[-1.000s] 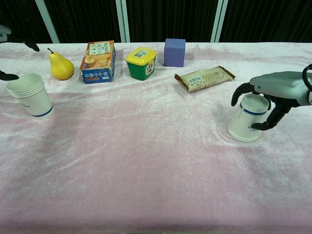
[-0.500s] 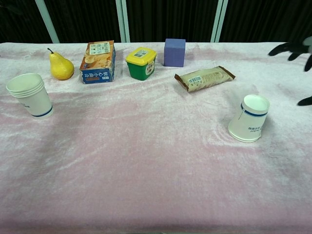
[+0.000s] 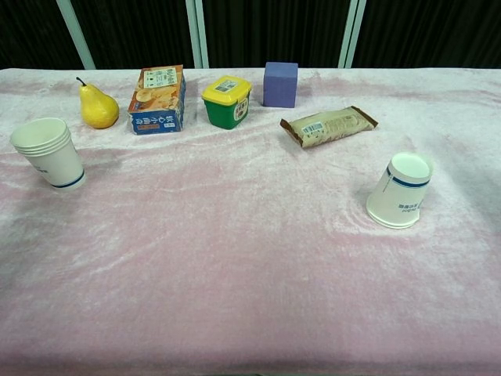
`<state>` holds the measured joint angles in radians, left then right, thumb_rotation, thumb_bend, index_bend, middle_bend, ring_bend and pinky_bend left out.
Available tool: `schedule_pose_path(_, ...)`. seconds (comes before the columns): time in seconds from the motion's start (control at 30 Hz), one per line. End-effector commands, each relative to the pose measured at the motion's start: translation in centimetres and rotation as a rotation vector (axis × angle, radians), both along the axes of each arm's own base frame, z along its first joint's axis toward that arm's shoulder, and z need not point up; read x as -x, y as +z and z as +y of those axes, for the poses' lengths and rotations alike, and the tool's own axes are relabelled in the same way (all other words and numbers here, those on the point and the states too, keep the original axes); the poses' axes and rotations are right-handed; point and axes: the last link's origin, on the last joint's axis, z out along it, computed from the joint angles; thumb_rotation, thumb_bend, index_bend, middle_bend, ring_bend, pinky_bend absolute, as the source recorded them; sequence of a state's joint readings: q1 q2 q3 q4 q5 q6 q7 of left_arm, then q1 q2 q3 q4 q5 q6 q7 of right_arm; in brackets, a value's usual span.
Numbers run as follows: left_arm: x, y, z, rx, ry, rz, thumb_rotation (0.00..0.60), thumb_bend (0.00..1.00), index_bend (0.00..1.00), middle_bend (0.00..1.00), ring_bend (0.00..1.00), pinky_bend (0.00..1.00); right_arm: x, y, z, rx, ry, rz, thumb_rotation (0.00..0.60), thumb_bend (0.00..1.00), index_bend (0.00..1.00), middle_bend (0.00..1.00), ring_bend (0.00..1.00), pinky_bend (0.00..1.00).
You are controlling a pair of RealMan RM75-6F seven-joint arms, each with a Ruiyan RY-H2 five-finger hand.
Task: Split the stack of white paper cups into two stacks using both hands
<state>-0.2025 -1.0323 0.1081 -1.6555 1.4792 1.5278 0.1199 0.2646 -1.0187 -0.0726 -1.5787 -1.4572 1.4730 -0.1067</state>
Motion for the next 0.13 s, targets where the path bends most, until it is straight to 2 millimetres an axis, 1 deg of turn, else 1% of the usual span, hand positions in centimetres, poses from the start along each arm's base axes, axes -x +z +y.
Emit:
schedule_pose_path(0.03, 2.0, -0.2, -1.9, -0.027, 0.026, -0.083, 0.600, 0.28, 0.10, 0.02, 0.00, 0.00, 1.1, 0.2, 3.0, 0.006, -0.011, -0.015, 0.600, 0.07, 0.00, 0.00, 0.13, 0.23)
schedule_pose_path(0.13, 2.5, 0.1, -1.8, -0.037, 0.018, -0.113, 0.600, 0.28, 0.10, 0.02, 0.00, 0.00, 1.3, 0.2, 4.3, 0.023, -0.013, -0.020, 0.600, 0.07, 0.00, 0.00, 0.13, 0.23)
